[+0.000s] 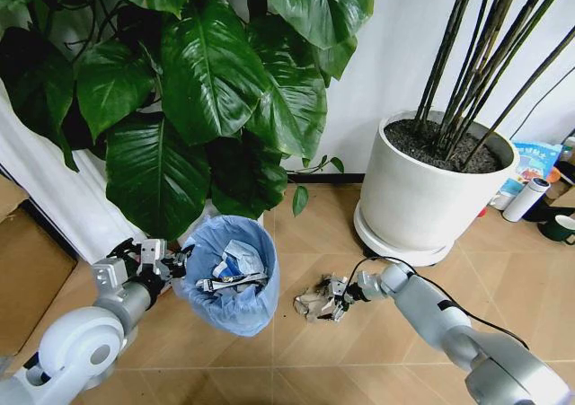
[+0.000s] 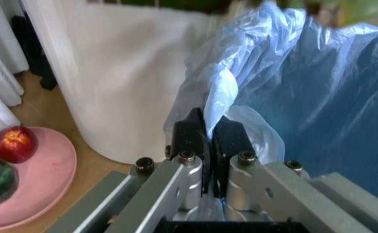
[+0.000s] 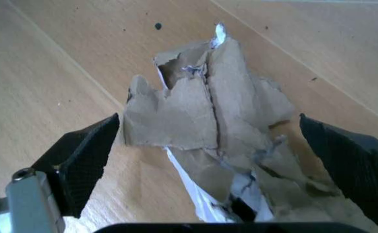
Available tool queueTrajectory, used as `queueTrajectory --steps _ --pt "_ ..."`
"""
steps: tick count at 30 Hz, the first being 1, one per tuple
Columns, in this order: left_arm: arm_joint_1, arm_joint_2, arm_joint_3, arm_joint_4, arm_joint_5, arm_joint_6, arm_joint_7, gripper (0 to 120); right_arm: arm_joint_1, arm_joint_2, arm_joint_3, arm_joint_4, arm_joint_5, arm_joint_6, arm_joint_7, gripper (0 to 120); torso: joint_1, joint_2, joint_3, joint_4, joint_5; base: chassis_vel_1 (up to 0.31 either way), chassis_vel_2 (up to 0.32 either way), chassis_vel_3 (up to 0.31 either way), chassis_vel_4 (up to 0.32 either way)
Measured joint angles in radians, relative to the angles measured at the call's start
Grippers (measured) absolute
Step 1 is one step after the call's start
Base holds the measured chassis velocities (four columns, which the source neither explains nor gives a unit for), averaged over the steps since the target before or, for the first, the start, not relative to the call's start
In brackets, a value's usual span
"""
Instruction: Pick up the trash bin and place the garbage on the floor into it.
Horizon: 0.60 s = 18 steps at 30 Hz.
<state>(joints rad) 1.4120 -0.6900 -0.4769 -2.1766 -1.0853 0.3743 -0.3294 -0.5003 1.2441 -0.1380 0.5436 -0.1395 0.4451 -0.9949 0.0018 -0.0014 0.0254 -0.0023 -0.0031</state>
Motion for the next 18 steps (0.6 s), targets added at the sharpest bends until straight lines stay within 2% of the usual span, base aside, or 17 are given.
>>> queueTrajectory --steps 4,8,10,13,14,17,18 --pt "0.0 0.001 0.0 -0.001 -0.002 0.0 0.0 0 -0.001 0.006 0.001 -0.005 0.001 -0.009 0.0 100 0.0 0.0 0.0 0.0 0.0001 0.0 0.0 0.0 0.0" --pt "-0.002 0.0 -0.003 -0.005 -0.007 0.0 -0.001 0 0.001 0.018 0.0 -0.03 0.026 -0.047 -0.016 82 0.0 0.0 0.0 0.0 0.0 0.0 0.0 0.0 0.0" --pt "-0.002 0.0 -0.004 -0.005 -0.008 0.0 -0.001 0 0.001 0.019 0.0 -0.033 0.027 -0.049 -0.017 79 0.0 0.0 0.0 0.0 0.0001 0.0 0.0 0.0 0.0" --pt "-0.002 0.0 -0.007 -0.005 -0.011 0.0 -0.001 0 0.001 0.018 -0.004 -0.043 0.028 -0.057 -0.019 64 0.0 0.0 0.0 0.0 0.0001 0.0 0.0 0.0 0.0" --pt "-0.002 0.0 -0.007 -0.005 -0.011 0.0 -0.001 0 0.001 0.018 -0.004 -0.043 0.028 -0.057 -0.019 64 0.0 0.0 0.0 0.0 0.0001 0.0 0.0 0.0 0.0" --pt "-0.003 0.0 -0.008 -0.007 -0.013 0.0 -0.001 0 0.0 0.017 -0.005 -0.049 0.028 -0.06 -0.017 51 0.0 0.0 0.0 0.0 0.0 0.0 0.0 0.0 0.0" --pt "-0.003 0.0 -0.008 -0.007 -0.013 0.0 -0.001 0 0.0 0.017 -0.005 -0.049 0.028 -0.06 -0.017 51 0.0 0.0 0.0 0.0 0.0 0.0 0.0 0.0 0.0"
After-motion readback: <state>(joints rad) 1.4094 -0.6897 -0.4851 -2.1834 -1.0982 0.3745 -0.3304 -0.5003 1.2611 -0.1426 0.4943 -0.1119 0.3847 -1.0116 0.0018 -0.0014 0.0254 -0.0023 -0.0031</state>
